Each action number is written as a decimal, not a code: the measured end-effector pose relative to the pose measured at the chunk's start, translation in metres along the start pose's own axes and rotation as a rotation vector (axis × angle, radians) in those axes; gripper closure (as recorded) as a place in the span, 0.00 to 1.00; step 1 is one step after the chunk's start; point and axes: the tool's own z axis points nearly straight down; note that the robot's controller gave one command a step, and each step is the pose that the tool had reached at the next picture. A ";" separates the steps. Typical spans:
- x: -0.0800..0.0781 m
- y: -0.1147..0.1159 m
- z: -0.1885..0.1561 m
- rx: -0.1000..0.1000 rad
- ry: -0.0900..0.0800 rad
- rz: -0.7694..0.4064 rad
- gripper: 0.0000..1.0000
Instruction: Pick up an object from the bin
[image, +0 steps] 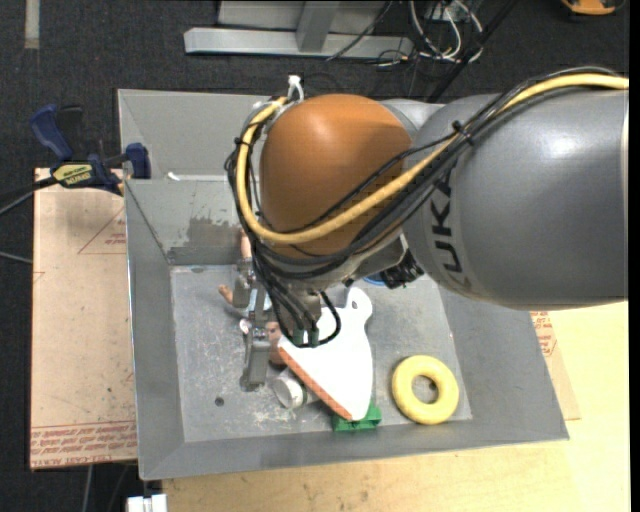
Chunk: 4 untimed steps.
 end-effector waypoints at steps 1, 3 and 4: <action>-0.018 -0.018 0.012 -0.004 -0.015 -0.087 0.00; -0.012 -0.064 0.038 -0.003 -0.011 -0.266 0.00; -0.023 -0.074 0.057 -0.003 -0.008 -0.246 0.00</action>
Offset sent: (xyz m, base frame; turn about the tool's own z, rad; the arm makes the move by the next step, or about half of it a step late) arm 0.0133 -0.0643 -0.0609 -0.1938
